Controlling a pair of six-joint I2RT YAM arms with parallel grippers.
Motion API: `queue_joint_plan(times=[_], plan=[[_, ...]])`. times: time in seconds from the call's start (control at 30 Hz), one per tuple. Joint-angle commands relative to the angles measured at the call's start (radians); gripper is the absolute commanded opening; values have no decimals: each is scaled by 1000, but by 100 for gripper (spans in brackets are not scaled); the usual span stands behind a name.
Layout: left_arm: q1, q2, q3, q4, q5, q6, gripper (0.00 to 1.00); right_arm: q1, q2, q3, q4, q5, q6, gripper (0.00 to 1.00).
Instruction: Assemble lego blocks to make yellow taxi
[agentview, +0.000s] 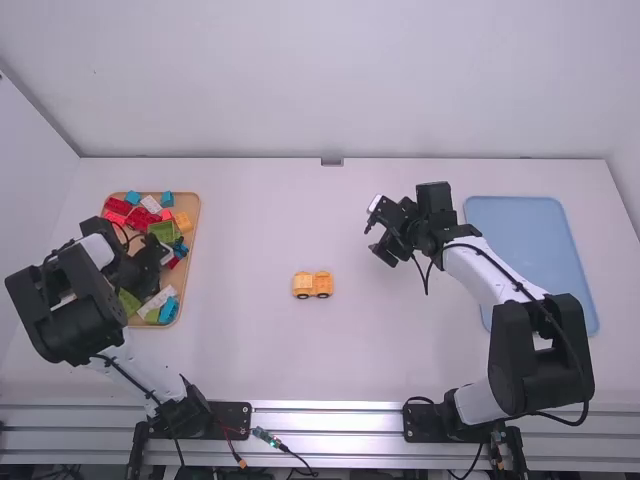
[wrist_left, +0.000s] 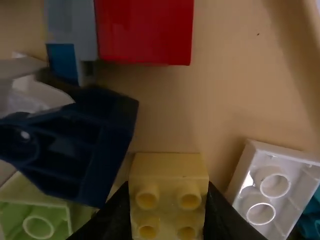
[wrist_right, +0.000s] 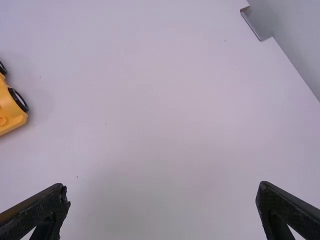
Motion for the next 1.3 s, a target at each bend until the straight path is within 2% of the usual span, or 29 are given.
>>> queue_joint_plan(times=[0.0, 0.2, 0.33, 0.47, 0.6, 0.77, 0.9, 1.13, 1.2, 1.27], plan=[[-3, 8, -5, 4, 15, -22, 24, 2, -32, 32, 0, -6, 6, 99], [-4, 8, 55, -47, 20, -80, 24, 2, -32, 33, 0, -6, 6, 99], [-4, 8, 141, -156, 31, -135, 19, 2, -32, 32, 0, -6, 3, 99], [-3, 8, 257, -287, 134, -181, 17, 2, -32, 33, 3, -6, 3, 99], [-13, 8, 350, -369, 220, -249, 2, 2, -32, 33, 3, -6, 3, 99], [-80, 4, 371, -340, 214, -282, 2, 2, -32, 33, 7, -6, 3, 99], [-217, -29, 313, -242, 137, -354, 2, 2, -32, 33, 15, -6, 3, 99], [-460, -120, 240, -184, 198, -282, 2, 1, -32, 33, 35, -6, 7, 99], [-590, -140, 238, -181, 209, -282, 2, -11, -32, 33, 46, -6, 55, 99], [-652, -140, 238, -165, 206, -283, 2, -24, -32, 32, 50, -6, 89, 99]])
